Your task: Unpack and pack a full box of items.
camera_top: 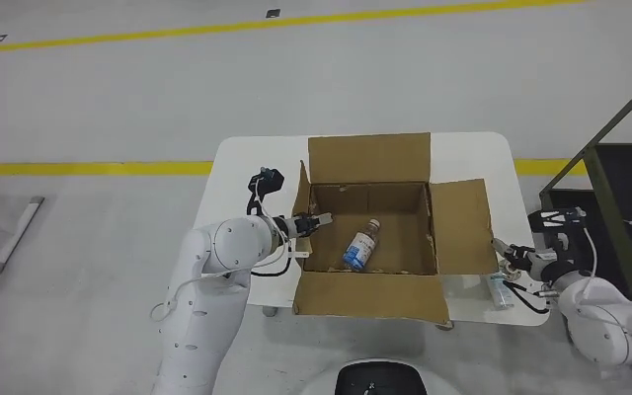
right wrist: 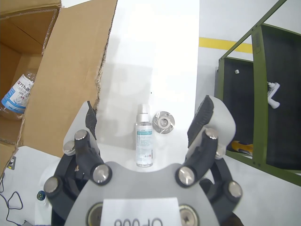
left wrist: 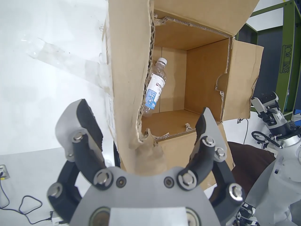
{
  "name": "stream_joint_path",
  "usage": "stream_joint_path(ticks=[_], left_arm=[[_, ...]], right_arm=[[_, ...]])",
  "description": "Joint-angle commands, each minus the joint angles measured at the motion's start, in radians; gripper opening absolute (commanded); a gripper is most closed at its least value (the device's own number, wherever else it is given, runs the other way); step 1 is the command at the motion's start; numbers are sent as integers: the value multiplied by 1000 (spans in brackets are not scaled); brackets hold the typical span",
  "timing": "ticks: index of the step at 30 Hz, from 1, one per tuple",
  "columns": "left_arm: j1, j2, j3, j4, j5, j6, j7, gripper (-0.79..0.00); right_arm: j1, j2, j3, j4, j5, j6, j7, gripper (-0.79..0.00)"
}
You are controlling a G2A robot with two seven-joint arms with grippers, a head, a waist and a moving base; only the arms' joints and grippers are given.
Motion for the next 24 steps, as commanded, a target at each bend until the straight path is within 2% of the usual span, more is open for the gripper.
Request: stream_joint_path(ticks=[1,4,9,15,21,24], left_arm=[[0,0,0,0,0,0,0,0],[0,0,0,0,0,0,0,0],[0,0,0,0,0,0,0,0],[0,0,0,0,0,0,0,0],[0,0,0,0,0,0,0,0],[0,0,0,0,0,0,0,0]], right_arm=[[0,0,0,1,-3,0,-3,0],[-5,0,16,18,3,3,7,0],[8,3,48,56,-20,34,104,0],[89,4,-32,125,-61,37,277,0],[160,-2,-120,190,-100,45,320,0],[183,-5,-153,220,-107,42,331,-95]])
